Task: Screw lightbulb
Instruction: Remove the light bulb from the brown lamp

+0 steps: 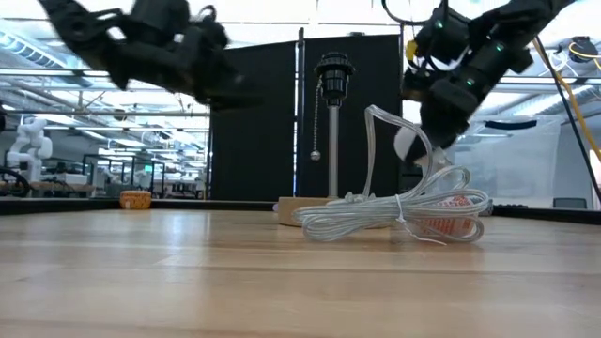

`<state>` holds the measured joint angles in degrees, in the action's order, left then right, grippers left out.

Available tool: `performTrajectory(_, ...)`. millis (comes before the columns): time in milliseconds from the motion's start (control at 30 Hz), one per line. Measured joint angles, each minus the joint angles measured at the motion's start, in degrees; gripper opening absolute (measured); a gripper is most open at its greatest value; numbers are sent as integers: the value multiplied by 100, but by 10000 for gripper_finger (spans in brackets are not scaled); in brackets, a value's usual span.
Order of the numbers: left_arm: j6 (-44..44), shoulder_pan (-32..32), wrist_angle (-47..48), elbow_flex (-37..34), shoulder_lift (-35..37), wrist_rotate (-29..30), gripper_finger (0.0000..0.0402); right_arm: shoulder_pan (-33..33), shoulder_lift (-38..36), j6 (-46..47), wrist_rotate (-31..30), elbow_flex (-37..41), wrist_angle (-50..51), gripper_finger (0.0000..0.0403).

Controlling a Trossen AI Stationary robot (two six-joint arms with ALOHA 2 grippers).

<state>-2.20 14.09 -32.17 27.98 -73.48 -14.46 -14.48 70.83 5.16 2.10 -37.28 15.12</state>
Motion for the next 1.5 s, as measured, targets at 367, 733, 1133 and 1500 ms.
performTrajectory(367, 682, 154, -917, -2061, 1828, 614, 86, 562, 0, 1523, 125, 1202, -1373, 249)
performTrajectory(733, 742, 278, -1349, -2756, 2451, 619, 2, 908, 0, 2211, -255, 2003, -2515, 249)
performTrajectory(1133, 469, 262, -1419, -2756, 2689, 553, 1, 1011, 13, 2312, -532, 2108, -2742, 249)
performTrajectory(1500, 455, 262, -534, -2756, 3563, 503, 0, 1010, 592, 2430, -565, 2099, -3001, 249)
